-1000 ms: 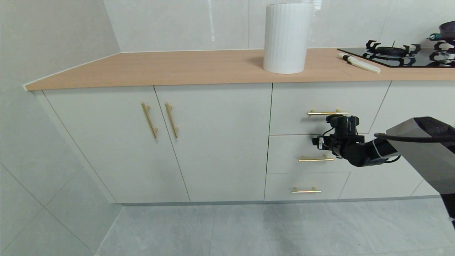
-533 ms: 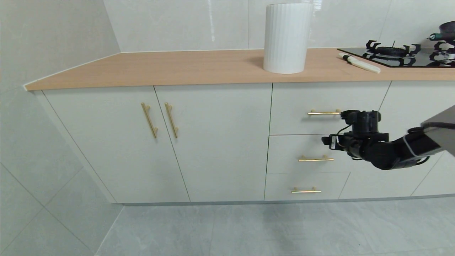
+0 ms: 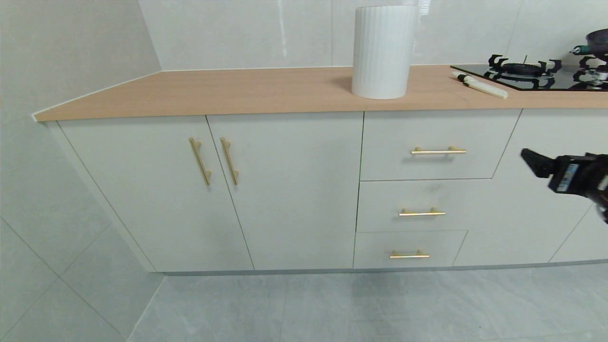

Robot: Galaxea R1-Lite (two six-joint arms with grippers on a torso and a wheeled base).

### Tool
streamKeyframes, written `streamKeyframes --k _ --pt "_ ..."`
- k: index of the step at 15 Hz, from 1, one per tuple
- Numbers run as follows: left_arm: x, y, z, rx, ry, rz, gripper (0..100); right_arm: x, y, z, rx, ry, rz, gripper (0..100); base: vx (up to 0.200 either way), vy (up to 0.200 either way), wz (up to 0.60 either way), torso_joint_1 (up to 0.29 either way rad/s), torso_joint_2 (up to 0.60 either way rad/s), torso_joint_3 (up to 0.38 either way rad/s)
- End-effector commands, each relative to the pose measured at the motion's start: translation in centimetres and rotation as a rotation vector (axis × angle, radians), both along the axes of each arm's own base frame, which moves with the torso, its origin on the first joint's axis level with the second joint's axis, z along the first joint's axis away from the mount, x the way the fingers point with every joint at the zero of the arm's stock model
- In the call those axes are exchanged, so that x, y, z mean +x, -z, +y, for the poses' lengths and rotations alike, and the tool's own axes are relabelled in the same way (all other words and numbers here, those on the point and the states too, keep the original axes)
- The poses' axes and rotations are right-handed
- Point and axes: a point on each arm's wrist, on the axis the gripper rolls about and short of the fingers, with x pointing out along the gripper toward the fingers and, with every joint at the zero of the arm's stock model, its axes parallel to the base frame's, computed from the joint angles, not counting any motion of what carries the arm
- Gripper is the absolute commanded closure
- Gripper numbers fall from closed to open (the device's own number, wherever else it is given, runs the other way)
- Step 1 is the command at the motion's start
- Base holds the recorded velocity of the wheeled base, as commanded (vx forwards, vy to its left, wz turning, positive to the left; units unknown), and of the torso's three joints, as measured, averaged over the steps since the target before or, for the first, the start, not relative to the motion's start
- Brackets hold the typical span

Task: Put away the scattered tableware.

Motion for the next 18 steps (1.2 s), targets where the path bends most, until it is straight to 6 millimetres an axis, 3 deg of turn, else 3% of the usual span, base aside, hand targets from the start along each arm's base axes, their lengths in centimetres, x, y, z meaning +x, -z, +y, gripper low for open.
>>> streamKeyframes --k 1,4,8,11,12,13,14,15,18 --pt "0.0 0.0 0.0 0.0 0.0 0.001 0 -14.6 -1.5 -2.1 -0.1 0.082 -0.24 0 0.0 0.0 0.0 0.0 0.0 0.0" --pt "0.0 0.0 0.0 0.0 0.0 0.001 0 -22.0 1.2 -2.7 -0.134 0.13 -0.183 0 0.0 0.0 0.0 0.0 0.0 0.0" --pt "0.0 0.0 0.0 0.0 0.0 0.001 0 -27.3 5.2 -2.9 -0.134 0.119 -0.21 0 0.0 0.0 0.0 0.0 0.0 0.0" --pt "0.0 0.0 0.0 0.0 0.0 0.001 0 -27.8 6.9 -2.6 -0.132 0.163 -0.218 0 0.0 0.0 0.0 0.0 0.0 0.0" --pt "0.0 0.0 0.0 0.0 0.0 0.001 0 -26.4 9.0 -2.6 -0.132 0.134 -0.153 0 0.0 0.0 0.0 0.0 0.0 0.0" --pt "0.0 0.0 0.0 0.0 0.0 0.001 0 -26.0 9.6 -2.6 -0.129 0.119 -0.142 0 0.0 0.0 0.0 0.0 0.0 0.0" --pt "0.0 0.0 0.0 0.0 0.0 0.001 0 -24.4 12.4 -2.3 -0.103 0.01 -0.109 0 0.0 0.0 0.0 0.0 0.0 0.0" --pt "0.0 0.0 0.0 0.0 0.0 0.001 0 -23.8 13.7 -2.3 -0.093 -0.011 -0.109 0 0.0 0.0 0.0 0.0 0.0 0.0" --pt "0.0 0.0 0.0 0.02 0.001 0.003 0 -23.5 15.0 -2.1 -0.049 -0.088 -0.014 0 0.0 0.0 0.0 0.0 0.0 0.0"
